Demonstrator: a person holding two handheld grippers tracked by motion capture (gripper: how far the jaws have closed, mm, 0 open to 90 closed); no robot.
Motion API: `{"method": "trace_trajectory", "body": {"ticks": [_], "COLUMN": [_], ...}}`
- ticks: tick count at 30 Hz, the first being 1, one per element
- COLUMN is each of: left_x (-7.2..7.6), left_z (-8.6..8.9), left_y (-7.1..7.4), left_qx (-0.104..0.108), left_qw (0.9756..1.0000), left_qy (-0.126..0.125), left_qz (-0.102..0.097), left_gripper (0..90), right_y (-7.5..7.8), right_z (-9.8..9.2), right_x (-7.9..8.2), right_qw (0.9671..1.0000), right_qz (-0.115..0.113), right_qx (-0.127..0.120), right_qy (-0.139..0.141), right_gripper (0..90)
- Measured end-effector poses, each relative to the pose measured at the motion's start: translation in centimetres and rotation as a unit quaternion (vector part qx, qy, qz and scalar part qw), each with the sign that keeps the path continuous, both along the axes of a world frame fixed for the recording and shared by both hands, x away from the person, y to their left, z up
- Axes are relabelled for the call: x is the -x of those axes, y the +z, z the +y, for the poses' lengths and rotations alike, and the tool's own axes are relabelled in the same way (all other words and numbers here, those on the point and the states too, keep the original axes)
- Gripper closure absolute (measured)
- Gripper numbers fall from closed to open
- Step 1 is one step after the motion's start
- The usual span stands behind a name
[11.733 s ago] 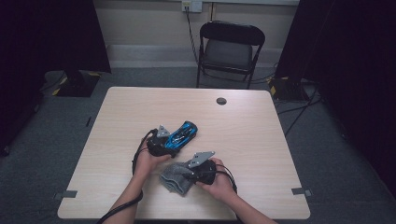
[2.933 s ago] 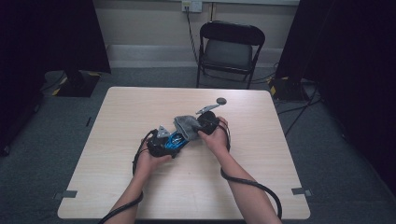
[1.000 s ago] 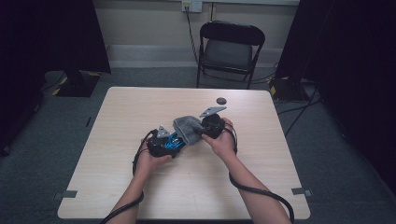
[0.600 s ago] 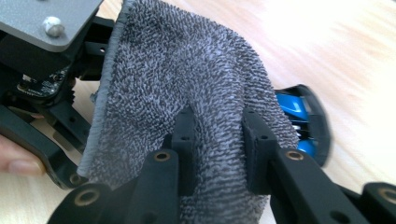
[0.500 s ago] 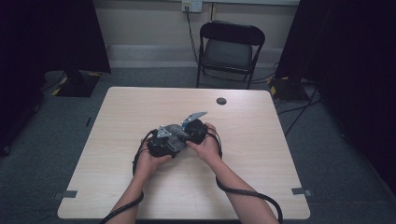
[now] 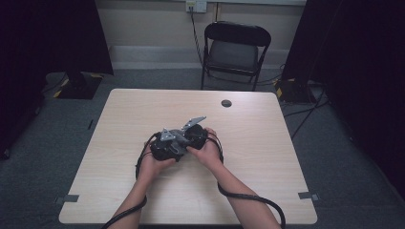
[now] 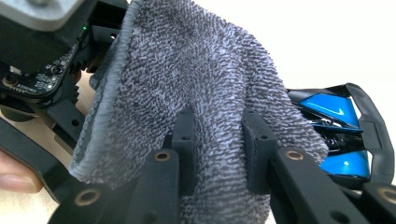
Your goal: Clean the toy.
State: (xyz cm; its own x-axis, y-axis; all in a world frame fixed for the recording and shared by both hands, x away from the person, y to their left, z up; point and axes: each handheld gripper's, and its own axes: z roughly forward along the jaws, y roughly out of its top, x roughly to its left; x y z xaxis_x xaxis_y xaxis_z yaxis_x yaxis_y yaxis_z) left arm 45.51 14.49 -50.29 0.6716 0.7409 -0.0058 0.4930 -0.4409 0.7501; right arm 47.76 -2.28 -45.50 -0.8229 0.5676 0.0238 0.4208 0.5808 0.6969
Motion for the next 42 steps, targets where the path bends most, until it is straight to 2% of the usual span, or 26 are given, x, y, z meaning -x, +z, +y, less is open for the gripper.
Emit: {"method": "trace_trajectory", "body": {"ticks": [5, 20, 42], "left_x": [0.0, 0.0, 0.0], "left_z": [0.0, 0.0, 0.0], "left_y": [0.0, 0.0, 0.0], "left_qx": [0.0, 0.0, 0.0], "left_qw": [1.0, 1.0, 1.0], "left_qy": [0.0, 0.0, 0.0], "left_qz": [0.0, 0.0, 0.0], "left_gripper": [25.9, 25.9, 25.9], "right_y": [0.0, 0.2, 0.4], "right_z": [0.0, -1.2, -3.5], "right_x": [0.0, -0.9, -2.8], "right_qw": [0.9999, 0.9993, 0.9975], "right_qz": [-0.01, -0.019, -0.013], "right_qx": [0.011, 0.026, 0.032], "right_qy": [0.004, -0.018, -0.062], "right_gripper": [71.0, 70.9, 71.1]}}
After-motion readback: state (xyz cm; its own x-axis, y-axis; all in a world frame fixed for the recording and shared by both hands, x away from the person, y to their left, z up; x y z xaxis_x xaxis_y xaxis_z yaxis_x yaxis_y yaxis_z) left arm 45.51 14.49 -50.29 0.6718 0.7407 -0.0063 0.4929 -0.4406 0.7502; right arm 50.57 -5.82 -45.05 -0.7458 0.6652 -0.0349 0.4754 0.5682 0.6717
